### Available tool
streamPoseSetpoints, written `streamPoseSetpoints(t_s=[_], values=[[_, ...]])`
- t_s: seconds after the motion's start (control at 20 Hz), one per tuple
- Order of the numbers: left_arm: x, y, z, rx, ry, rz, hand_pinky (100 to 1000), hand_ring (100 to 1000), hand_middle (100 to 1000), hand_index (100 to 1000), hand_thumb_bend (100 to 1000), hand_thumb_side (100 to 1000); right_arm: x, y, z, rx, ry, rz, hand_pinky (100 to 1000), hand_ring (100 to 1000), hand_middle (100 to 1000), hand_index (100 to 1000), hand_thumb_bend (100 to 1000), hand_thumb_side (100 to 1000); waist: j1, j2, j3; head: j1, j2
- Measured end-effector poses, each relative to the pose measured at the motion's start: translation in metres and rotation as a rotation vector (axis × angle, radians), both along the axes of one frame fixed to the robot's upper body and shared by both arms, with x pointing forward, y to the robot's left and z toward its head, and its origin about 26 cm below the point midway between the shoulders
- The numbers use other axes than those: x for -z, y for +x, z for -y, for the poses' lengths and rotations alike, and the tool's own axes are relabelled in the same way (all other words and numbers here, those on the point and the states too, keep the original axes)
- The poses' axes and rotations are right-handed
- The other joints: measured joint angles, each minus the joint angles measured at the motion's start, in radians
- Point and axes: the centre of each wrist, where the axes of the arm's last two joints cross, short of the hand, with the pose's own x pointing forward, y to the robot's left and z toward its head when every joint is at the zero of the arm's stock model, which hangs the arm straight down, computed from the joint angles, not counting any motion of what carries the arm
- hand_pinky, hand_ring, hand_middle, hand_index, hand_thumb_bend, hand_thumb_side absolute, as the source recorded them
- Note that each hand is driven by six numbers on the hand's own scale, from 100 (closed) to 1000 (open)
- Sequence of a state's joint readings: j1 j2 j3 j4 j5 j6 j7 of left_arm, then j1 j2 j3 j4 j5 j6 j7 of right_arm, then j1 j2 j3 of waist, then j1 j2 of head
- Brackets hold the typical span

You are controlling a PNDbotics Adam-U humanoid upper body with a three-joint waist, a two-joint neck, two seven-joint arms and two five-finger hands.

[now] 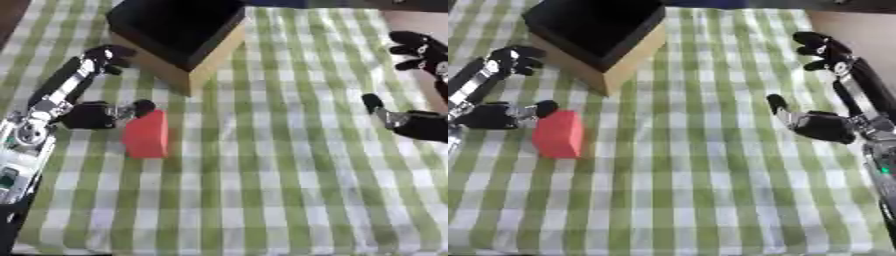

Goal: Pick up objects on the table and place them in the box.

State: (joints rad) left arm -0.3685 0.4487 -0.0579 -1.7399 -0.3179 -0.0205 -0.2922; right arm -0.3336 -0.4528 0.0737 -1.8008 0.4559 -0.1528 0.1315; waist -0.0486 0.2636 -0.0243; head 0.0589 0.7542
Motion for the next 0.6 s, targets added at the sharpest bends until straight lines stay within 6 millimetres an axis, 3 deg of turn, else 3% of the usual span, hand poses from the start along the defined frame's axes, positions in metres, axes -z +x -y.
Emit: streamPoseSetpoints(t_s=[0.3, 0.6], values=[[-0.001, 0.000, -0.001, 0.006, 0.022, -0.001, 831, 837, 842, 887, 634, 502, 0.000, 0.000, 0.000, 0.000, 0.000, 0.000, 760, 879, 926, 963, 309, 196, 0.000, 0.000, 0.000, 0.000, 0.000], [-0.016, 0.000, -0.016, 0.028, 0.177, 0.014, 833, 835, 835, 880, 629, 472, 0.000, 0.000, 0.000, -0.001, -0.001, 0.000, 760, 879, 926, 963, 311, 194, 0.007, 0.000, -0.004, -0.002, -0.001]])
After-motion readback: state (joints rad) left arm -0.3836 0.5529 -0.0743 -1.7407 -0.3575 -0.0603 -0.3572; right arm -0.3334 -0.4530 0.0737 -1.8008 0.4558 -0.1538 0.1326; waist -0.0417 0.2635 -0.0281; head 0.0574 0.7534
